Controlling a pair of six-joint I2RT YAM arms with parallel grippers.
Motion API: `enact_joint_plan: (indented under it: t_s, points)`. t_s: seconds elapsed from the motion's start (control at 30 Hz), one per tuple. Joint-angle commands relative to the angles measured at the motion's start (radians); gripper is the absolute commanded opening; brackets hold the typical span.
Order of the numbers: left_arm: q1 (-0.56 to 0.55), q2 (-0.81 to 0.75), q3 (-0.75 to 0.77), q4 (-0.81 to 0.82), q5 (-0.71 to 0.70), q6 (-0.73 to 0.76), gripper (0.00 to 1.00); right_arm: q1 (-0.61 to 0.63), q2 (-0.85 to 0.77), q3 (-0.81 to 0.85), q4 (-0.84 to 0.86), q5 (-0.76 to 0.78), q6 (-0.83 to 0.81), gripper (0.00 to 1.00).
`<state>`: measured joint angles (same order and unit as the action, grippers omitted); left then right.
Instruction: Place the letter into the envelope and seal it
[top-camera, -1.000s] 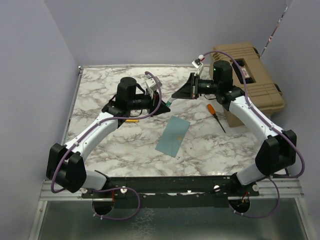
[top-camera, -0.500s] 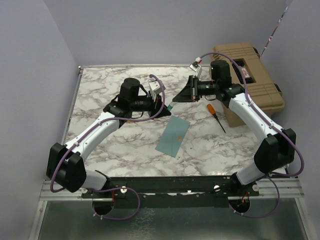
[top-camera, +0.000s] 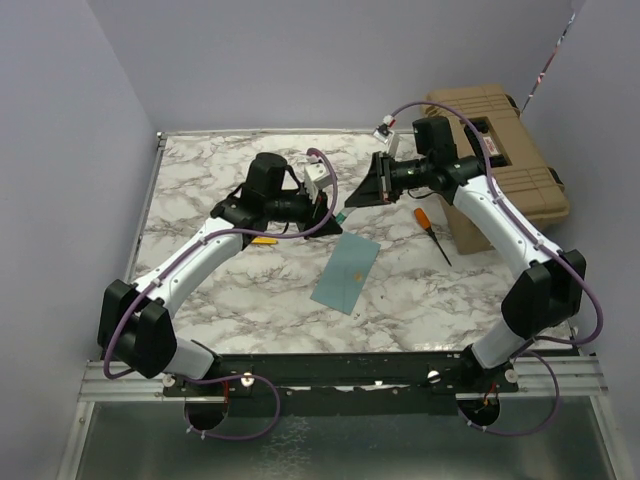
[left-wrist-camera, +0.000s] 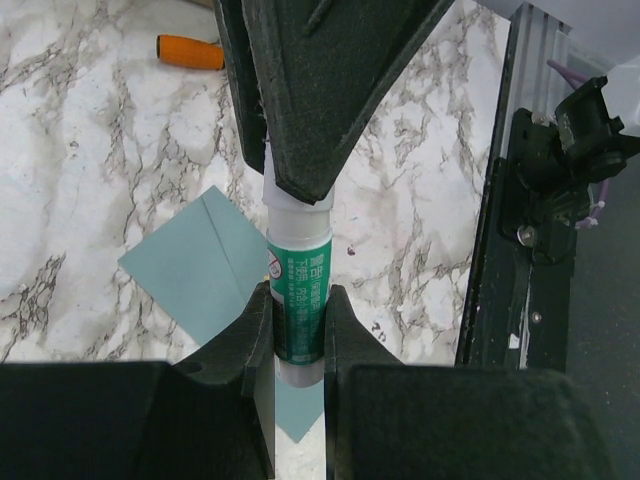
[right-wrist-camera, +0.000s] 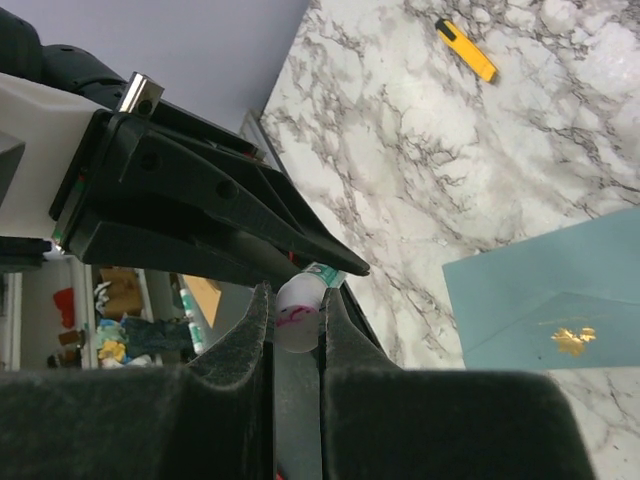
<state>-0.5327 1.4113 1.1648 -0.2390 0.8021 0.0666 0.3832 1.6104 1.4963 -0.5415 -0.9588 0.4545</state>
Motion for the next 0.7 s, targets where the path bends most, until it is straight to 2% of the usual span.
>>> enact_joint_plan:
  t_s: [0.0, 0.23, 0.4, 0.67]
  points:
    - [-0.029, 0.034, 0.055, -0.02, 0.004, 0.065, 0.0, 0.057, 0.05, 0.062, -0.179, 0.04, -0.091, 0.01]
    - [-0.033, 0.067, 0.112, -0.088, 0.011, 0.171, 0.0, 0.082, 0.086, 0.078, -0.296, 0.09, -0.142, 0.01]
    - [-0.036, 0.056, 0.136, -0.077, 0.016, 0.273, 0.0, 0.095, 0.077, 0.019, -0.266, 0.052, -0.11, 0.01]
    - [-0.044, 0.044, 0.148, -0.011, 0.006, 0.295, 0.0, 0.104, 0.055, -0.055, -0.192, -0.041, -0.038, 0.01]
